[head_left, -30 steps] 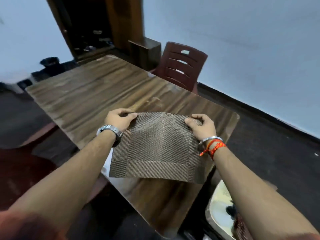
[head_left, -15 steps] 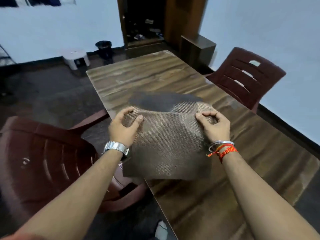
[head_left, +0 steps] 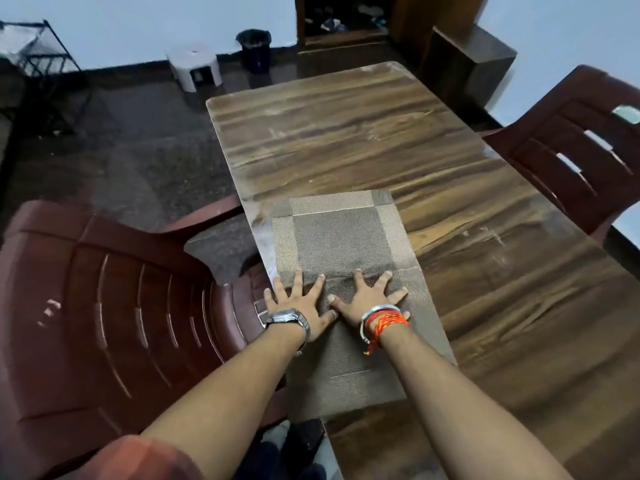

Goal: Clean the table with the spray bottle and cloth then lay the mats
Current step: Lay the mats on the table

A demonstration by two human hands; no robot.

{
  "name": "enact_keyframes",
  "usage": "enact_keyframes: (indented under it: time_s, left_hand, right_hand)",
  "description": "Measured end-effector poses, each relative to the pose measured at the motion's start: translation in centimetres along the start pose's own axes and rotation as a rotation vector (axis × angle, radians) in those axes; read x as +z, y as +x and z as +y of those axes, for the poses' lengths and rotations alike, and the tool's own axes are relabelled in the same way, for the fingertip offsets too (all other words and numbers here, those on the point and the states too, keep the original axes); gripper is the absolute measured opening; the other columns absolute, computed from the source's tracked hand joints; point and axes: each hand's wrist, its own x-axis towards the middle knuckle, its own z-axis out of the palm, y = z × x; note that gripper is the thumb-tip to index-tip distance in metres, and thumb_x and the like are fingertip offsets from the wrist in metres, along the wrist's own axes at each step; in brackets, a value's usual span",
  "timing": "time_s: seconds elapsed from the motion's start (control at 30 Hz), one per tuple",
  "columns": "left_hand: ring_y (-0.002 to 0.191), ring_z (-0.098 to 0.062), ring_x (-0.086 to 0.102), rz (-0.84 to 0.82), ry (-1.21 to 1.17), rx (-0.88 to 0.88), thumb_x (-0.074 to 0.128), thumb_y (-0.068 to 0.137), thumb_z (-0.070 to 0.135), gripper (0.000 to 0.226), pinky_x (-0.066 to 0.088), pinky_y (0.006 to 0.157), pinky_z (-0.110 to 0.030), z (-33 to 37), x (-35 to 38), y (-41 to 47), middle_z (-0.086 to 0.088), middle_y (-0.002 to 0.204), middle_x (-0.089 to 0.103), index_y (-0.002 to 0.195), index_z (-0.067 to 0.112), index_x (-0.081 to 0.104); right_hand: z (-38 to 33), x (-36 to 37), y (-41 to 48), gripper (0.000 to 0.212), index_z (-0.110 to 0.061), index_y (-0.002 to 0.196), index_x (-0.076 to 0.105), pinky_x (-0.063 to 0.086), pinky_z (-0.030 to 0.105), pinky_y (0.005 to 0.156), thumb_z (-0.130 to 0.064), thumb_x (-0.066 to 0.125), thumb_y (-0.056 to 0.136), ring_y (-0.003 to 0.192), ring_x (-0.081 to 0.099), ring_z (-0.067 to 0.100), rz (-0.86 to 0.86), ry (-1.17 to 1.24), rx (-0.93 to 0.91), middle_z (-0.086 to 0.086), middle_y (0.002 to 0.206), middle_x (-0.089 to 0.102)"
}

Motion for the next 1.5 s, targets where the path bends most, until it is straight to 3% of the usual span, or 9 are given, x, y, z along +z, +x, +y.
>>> enact_keyframes:
  time_s: [0.3, 1.5]
  left_hand:
    - [0.147, -0.043, -0.03, 0.003, -0.079, -0.04, 0.031, 0.079, 0.091, 0.092, -0.007, 0.118, -0.066, -2.7, -0.9, 3.9, 0.002, 0.162, -0.035, 0.152, 0.057, -0.013]
    - [0.149, -0.041, -0.028, 0.087, -0.128, -0.032, 0.03, 0.075, 0.093, 0.093, -0.006, 0.119, -0.064, -4.2, -2.2, 7.7, 0.003, 0.164, -0.032, 0.152, 0.058, -0.01]
  right_hand:
    - [-3.5, -2.0, 5.1, 0.087, -0.054, 0.144, -0.004, 0.007, 0.075, 0.103, -0.07, 0.052, 0.08, 0.139, -0.024, 0.045, -0.037, -0.101, -0.08, -0.007, 0.154, -0.03]
    - [-6.4, -3.1, 8.5, 0.087, -0.057, 0.142, -0.003, 0.006, 0.075, 0.104, -0.072, 0.053, 0.078, 0.141, -0.021, 0.042, 0.003, -0.098, -0.099, -0.008, 0.156, -0.025]
